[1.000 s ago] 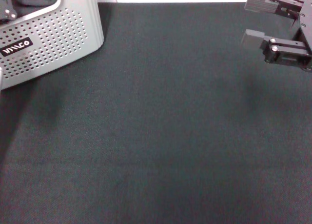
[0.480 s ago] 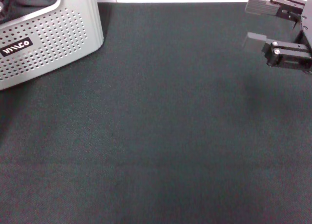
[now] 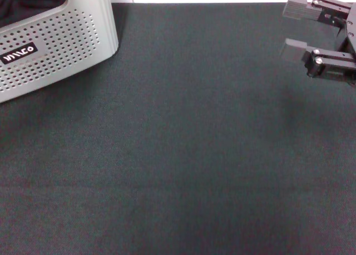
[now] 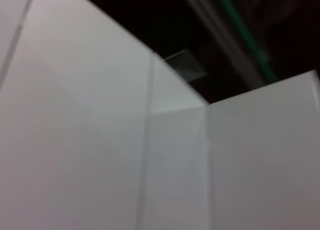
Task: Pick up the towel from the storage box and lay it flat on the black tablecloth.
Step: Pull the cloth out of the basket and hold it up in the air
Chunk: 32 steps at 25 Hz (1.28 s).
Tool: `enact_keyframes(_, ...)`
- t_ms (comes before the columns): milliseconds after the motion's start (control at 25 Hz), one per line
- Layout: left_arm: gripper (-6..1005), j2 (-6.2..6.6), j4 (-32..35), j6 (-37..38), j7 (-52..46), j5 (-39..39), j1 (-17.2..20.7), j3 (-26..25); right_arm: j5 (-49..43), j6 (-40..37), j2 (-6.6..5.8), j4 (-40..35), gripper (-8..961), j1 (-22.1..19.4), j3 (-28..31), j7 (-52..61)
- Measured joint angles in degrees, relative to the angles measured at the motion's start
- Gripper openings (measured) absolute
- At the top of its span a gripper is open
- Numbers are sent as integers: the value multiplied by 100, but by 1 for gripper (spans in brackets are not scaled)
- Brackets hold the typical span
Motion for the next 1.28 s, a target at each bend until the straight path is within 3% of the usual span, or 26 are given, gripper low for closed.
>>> enact_keyframes(200,17,29,615,844,-1257,-278,-27,-1,6,52,10,151,740,72,-25,-28)
enact_keyframes(480,16,-10,1048,1054,-2269,-637,-342,70,40,69,40,563,741,413,-291,-176)
enact_keyframes(1000,16,-127,1046,1211,-2344,-761,-707,1170,571,291,63,1220,740,1028,-1387,-783)
enact_keyframes(1280,16,-85,1007,1229,-2235,-738,-805,1294,552,579,40,1239,740,1108,-1556,-914)
